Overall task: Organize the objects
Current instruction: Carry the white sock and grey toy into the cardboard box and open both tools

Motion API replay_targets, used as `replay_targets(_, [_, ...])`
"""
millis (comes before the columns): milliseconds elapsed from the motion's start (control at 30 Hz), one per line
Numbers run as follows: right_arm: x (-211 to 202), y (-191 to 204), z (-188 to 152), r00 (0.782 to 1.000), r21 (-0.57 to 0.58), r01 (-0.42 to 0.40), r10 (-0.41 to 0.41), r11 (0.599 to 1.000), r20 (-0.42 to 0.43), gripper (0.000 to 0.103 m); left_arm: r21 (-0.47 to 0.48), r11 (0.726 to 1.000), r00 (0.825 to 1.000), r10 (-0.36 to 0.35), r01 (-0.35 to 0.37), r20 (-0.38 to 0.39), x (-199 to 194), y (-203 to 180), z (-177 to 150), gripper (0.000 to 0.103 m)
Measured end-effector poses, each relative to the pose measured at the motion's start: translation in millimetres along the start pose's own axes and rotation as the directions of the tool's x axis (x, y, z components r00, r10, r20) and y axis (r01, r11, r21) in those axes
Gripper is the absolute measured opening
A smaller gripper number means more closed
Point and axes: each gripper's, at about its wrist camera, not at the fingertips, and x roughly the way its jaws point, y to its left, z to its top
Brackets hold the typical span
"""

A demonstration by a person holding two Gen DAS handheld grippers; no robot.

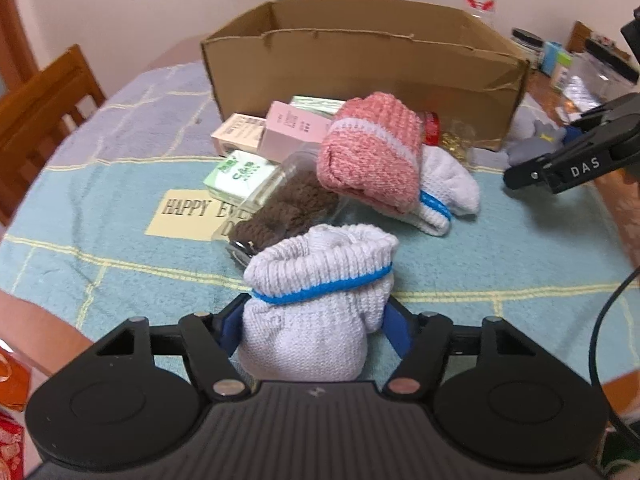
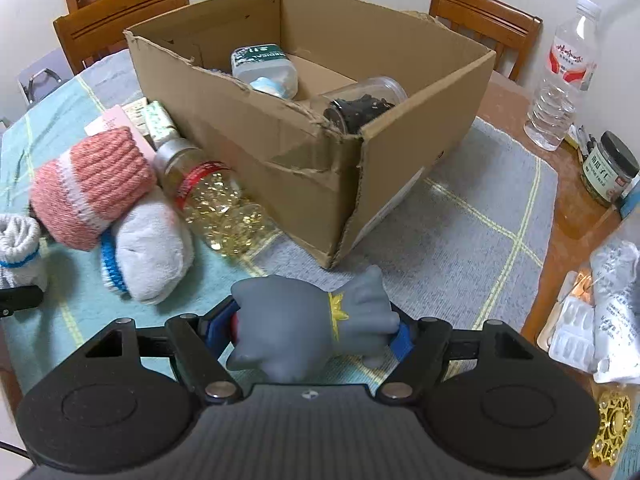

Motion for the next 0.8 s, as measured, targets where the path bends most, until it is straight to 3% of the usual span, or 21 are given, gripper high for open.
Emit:
replay_targets(133, [-9.2,7.3,0.7,1.000,-0.018,0.003,-0.003,1.000,-0.005,0.079,-0.034,0.995,0.993,-0.098,0.096,-0.063,0.8,13.9,6.2,0.068])
replay_targets(567, [-46.5,13.9,4.9,1.000,0.029,0.004,-0.003,1.000,-0.028,0.079,0.074,0.981,0.980,-0.169,0.177,-0.102,-34.2,23.6,40.3,0.068])
replay_targets(800, [-78.0,21.6,14.2,1.000,0.066,-0.002,0.003,0.998,-0.018,0.079,0.145,0.951,0.960,-0.257,0.272,-0.110,-52.5,27.7,76.9,0.068])
